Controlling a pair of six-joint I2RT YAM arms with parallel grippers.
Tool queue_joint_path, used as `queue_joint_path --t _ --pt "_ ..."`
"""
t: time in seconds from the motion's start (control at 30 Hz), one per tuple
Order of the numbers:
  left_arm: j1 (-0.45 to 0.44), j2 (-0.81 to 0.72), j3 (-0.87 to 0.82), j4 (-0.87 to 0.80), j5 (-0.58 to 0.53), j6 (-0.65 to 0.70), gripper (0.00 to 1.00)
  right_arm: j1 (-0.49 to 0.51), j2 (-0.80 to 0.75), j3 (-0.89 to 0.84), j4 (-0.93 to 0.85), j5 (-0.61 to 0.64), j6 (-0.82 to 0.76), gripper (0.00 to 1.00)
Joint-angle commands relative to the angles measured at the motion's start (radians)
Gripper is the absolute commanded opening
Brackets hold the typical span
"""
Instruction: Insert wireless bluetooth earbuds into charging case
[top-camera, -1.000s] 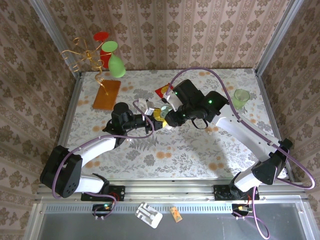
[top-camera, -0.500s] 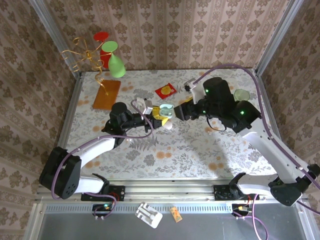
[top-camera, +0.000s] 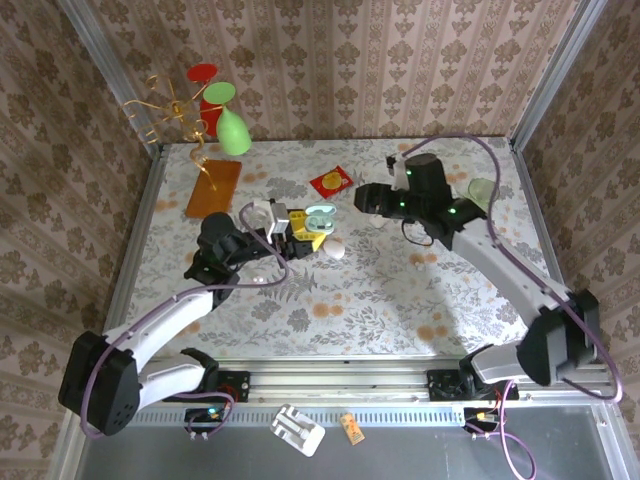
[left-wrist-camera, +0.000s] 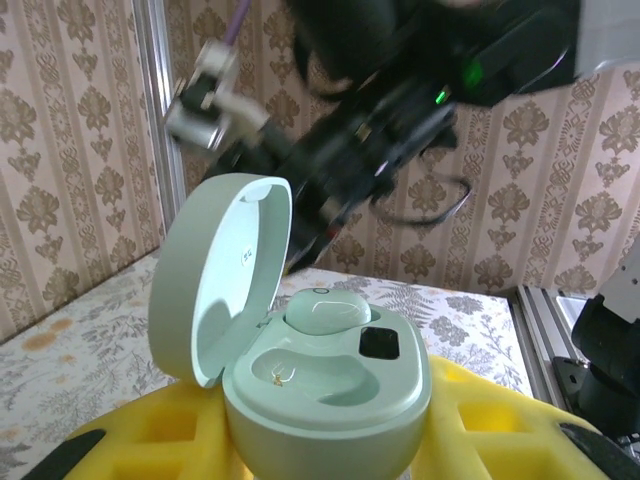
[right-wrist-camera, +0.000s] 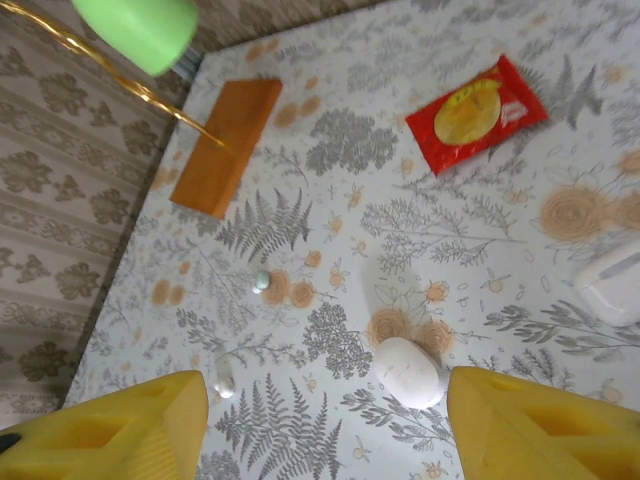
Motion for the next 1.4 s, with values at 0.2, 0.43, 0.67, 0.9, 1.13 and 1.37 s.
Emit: queue_joint_path --t 0.2,0.43,0.67,0.9,1.13,1.37 --pt "-0.014 -0.103 0.034 -0.146 -0.061 0.082 0.24 0.137 0.311 0.134 0.1 0.03 0.017 0.65" --pt "-0.022 -0.122 0.046 -0.178 -0.066 0.107 0.25 0.239 0.513 0.273 0.094 0.077 -0.01 0.52" --pt "-0.018 -0.134 0.064 -0.226 -0.072 0.142 0.25 0.294 0.701 0.439 0.072 0.076 -0.013 0.4" --pt "-0.017 -0.149 0.063 -0.281 -0.076 0.148 0.25 0.321 0.858 0.591 0.078 0.085 0.016 0.34" --pt "-0.018 -0.171 0.032 -0.276 -0.09 0.138 0.25 0.343 0.995 0.785 0.001 0.09 0.016 0.32" --pt "-0.017 -0.182 0.033 -0.287 -0.088 0.146 0.25 0.373 1.096 0.952 -0.101 0.157 -0.023 0.3"
